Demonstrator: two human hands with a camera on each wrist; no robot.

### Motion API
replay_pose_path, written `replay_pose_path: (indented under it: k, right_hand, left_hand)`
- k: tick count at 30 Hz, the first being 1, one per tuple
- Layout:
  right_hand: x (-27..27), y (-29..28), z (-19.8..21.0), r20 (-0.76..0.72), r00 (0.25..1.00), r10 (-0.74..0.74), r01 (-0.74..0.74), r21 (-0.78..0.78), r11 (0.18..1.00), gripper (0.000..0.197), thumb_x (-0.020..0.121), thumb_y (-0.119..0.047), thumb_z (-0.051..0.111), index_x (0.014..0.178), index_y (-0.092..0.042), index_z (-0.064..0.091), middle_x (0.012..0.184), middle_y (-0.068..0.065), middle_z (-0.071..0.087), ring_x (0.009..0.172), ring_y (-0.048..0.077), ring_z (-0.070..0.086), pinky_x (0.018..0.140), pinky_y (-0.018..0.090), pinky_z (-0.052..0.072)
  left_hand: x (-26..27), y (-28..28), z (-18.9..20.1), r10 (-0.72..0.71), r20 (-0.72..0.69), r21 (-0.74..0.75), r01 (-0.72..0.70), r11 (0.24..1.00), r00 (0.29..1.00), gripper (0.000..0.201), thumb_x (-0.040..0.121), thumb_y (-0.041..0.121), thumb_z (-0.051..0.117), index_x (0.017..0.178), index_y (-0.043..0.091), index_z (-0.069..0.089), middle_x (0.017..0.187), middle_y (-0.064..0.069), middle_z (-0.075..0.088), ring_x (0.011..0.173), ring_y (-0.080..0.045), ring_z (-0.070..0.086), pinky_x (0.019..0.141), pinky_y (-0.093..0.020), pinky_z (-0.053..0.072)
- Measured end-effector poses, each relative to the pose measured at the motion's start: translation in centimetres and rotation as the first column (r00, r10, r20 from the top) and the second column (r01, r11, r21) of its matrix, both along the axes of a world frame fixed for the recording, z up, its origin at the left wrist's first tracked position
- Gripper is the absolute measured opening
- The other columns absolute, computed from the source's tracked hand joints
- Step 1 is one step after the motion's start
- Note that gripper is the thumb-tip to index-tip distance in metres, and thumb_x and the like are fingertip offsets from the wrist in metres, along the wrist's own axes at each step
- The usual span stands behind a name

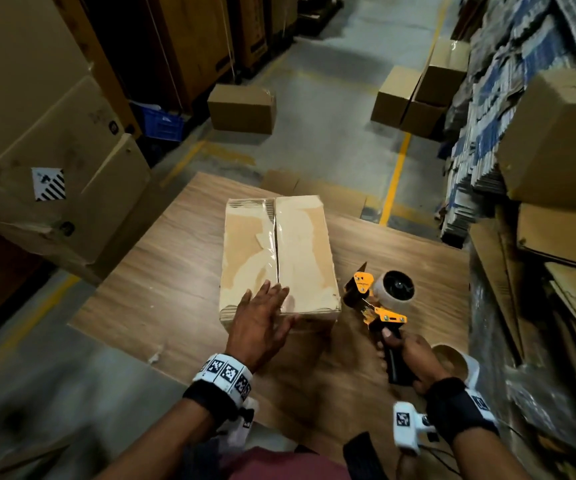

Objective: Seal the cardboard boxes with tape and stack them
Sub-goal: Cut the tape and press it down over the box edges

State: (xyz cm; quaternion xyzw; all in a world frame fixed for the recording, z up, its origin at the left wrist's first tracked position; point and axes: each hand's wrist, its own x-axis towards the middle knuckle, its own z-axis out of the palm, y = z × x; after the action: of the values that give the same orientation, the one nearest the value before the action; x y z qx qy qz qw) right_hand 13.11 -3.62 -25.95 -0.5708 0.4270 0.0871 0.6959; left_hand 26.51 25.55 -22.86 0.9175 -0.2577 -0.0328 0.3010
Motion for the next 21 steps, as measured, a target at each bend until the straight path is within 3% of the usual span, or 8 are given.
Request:
replay_pose_path:
  k: [3,6,9,11,13,15,18,21]
  right_hand:
    - [-1.2,-0.4,4.4,0.121,0.990,0.070,-0.078,0.061,0.995,0.018,0.103,-0.013,0.057,0.111,0.001,0.066,0.088,0.014,0.069,0.068,0.024,0.066,0.053,0.033,0.054]
    - [-1.0,1.0,8.7,0.241,0.949,0.202,-0.226,0.077,0.971,0.022,0.099,-0.012,0.058,0.111,0.006,0.062,0.091,0.017,0.068,0.066,0.027,0.061,0.054,0.032,0.052]
    - [0.2,2.8,10.8,0.323,0.906,0.274,-0.320,0.100,0.942,0.022,0.094,-0.012,0.068,0.108,0.004,0.063,0.093,0.019,0.066,0.065,0.028,0.059,0.055,0.034,0.049]
    - [1.2,3.8,11.4,0.363,0.888,0.283,-0.341,0.104,0.934,0.024,0.090,-0.017,0.073,0.104,0.001,0.066,0.093,0.021,0.065,0.065,0.028,0.059,0.055,0.035,0.050]
    - [2.1,4.4,11.4,0.392,0.879,0.272,-0.320,0.062,0.945,0.045,0.080,-0.032,0.084,0.103,0.001,0.066,0.093,0.021,0.065,0.064,0.027,0.060,0.055,0.034,0.051]
    - [3.0,4.9,11.5,0.413,0.873,0.261,-0.291,0.011,0.957,0.063,0.067,-0.041,0.093,0.102,0.002,0.065,0.092,0.020,0.067,0.065,0.027,0.061,0.056,0.034,0.052]
    - [4.2,5.3,11.6,0.439,0.852,0.284,-0.283,-0.069,0.957,0.036,0.079,-0.018,0.084,0.106,0.001,0.067,0.091,0.021,0.068,0.069,0.029,0.061,0.059,0.033,0.054]
    - [5.5,5.9,11.8,0.452,0.829,0.329,-0.308,-0.122,0.944,0.030,0.085,-0.006,0.069,0.111,0.008,0.062,0.089,0.021,0.068,0.067,0.027,0.061,0.061,0.034,0.053]
  left_hand:
    - [1.5,-1.0,3.2,0.196,-0.258,-0.269,-0.265,0.926,0.946,0.065,0.084,0.059,0.079,0.140,0.031,0.064,0.153,-0.004,0.056,0.146,-0.018,0.047,0.119,-0.038,0.039]
    - [3.0,-2.3,5.7,0.082,-0.495,-0.417,-0.320,0.851,0.865,0.105,0.057,0.077,0.085,0.148,0.035,0.055,0.155,0.010,0.052,0.143,-0.003,0.045,0.120,-0.038,0.039]
    - [3.5,-3.2,7.0,-0.064,-0.514,-0.467,-0.216,0.857,0.856,0.117,0.052,0.077,0.084,0.154,0.031,0.048,0.157,0.008,0.050,0.144,-0.002,0.043,0.117,-0.035,0.039]
    - [3.7,-2.6,7.5,-0.087,-0.503,-0.510,-0.214,0.834,0.860,0.107,0.059,0.072,0.085,0.152,0.031,0.050,0.153,0.008,0.055,0.140,0.000,0.047,0.110,-0.033,0.043]
    - [3.8,-1.1,7.9,-0.072,-0.483,-0.550,-0.239,0.801,0.872,0.094,0.064,0.065,0.089,0.146,0.034,0.056,0.143,0.012,0.062,0.131,0.001,0.055,0.099,-0.029,0.048]
    - [3.4,0.7,8.0,-0.034,-0.433,-0.557,-0.238,0.796,0.901,0.083,0.064,0.064,0.088,0.138,0.038,0.062,0.127,0.018,0.069,0.111,-0.002,0.064,0.087,-0.024,0.053]
    - [2.1,2.5,7.8,-0.077,-0.425,-0.622,-0.230,0.748,0.902,0.054,0.075,0.047,0.091,0.125,0.034,0.071,0.101,0.007,0.073,0.079,-0.018,0.068,0.072,-0.036,0.057]
    - [0.7,3.5,7.2,-0.093,-0.345,-0.676,-0.179,0.715,0.934,0.035,0.090,0.038,0.080,0.123,0.031,0.070,0.093,0.004,0.069,0.079,-0.023,0.067,0.077,-0.047,0.056]
